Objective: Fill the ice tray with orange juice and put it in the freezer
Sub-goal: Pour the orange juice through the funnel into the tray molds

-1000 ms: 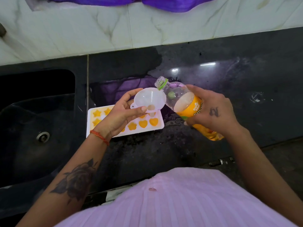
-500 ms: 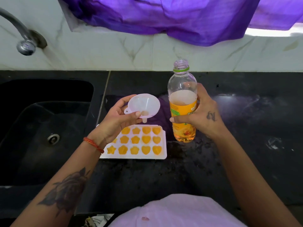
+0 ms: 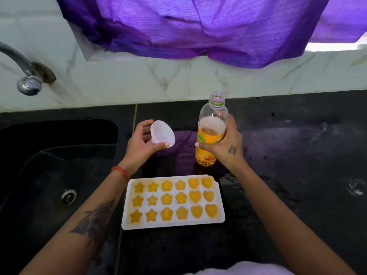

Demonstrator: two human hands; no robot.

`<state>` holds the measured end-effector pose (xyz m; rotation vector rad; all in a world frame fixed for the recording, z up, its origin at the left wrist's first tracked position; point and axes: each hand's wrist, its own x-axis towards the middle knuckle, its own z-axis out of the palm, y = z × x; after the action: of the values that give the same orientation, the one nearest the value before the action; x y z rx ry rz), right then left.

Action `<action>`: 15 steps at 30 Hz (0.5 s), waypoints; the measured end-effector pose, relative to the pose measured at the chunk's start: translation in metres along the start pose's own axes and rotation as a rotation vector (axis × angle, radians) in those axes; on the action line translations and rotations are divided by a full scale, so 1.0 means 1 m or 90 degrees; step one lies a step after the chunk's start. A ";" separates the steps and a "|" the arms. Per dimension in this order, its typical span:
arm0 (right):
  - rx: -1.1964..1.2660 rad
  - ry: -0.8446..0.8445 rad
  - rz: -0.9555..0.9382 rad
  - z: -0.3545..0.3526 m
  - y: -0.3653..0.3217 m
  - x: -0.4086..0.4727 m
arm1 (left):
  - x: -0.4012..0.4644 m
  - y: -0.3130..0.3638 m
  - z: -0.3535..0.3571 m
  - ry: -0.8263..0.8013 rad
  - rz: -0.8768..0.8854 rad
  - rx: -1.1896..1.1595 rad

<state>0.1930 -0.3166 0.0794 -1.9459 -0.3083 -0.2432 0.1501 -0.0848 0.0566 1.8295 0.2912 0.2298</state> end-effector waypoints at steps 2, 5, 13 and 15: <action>-0.018 0.014 -0.014 0.006 0.006 -0.002 | 0.009 -0.006 -0.001 0.015 0.046 0.149; -0.018 0.023 -0.017 0.010 0.014 -0.008 | 0.017 -0.014 -0.003 0.045 0.176 0.491; -0.026 -0.023 0.007 0.010 0.016 -0.011 | 0.026 -0.016 0.013 -0.078 0.387 0.807; -0.020 -0.067 0.027 0.006 0.016 -0.012 | 0.025 -0.015 0.019 -0.114 0.386 0.860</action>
<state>0.1868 -0.3180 0.0596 -1.9980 -0.3344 -0.1187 0.1782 -0.0901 0.0369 3.2332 -0.3694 0.3135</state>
